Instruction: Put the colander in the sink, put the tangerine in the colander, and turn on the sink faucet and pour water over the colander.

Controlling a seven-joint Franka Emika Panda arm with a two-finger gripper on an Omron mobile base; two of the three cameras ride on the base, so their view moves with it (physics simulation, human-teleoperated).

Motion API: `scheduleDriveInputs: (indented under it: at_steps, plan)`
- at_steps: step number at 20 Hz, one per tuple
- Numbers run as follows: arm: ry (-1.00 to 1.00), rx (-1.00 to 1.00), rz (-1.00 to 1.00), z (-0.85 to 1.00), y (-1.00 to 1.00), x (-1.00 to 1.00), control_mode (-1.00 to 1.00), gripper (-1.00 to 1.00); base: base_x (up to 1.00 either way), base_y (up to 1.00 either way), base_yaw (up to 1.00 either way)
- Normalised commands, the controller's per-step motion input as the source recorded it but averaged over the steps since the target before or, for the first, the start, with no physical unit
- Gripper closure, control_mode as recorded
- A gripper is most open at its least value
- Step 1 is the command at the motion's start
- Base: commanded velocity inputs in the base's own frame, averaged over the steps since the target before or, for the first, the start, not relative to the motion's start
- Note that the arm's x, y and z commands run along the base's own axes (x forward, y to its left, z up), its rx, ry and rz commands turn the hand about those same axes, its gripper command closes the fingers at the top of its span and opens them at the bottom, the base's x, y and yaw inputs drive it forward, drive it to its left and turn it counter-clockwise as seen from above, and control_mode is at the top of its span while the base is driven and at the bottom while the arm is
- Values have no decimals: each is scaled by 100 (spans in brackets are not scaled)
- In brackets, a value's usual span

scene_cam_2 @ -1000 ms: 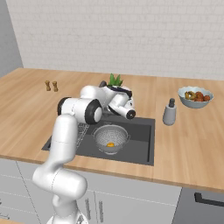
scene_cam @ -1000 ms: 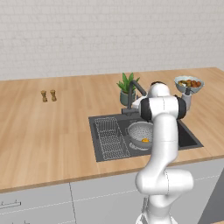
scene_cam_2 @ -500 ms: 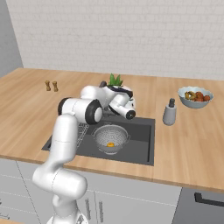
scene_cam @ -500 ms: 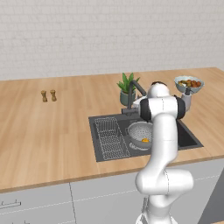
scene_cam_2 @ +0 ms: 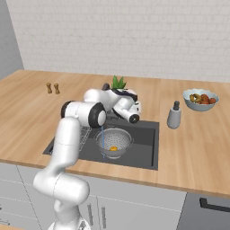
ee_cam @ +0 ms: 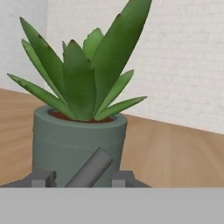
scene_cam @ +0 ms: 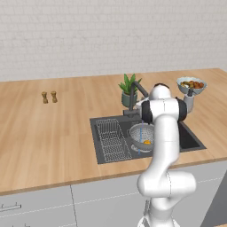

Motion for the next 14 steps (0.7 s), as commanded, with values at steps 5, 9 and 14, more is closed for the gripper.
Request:
scheduleDriveInputs:
  at_steps: [5, 9, 14]
  plan:
    - [0, 0, -3, -21, -57, 0, -100, 100, 0, 0, 0]
    - [0, 0, -1, -10, -41, -9, -100, 100, 0, 0, 0]
    - [0, 0, -2, 0, -23, -24, -100, 100, 0, 0, 0]
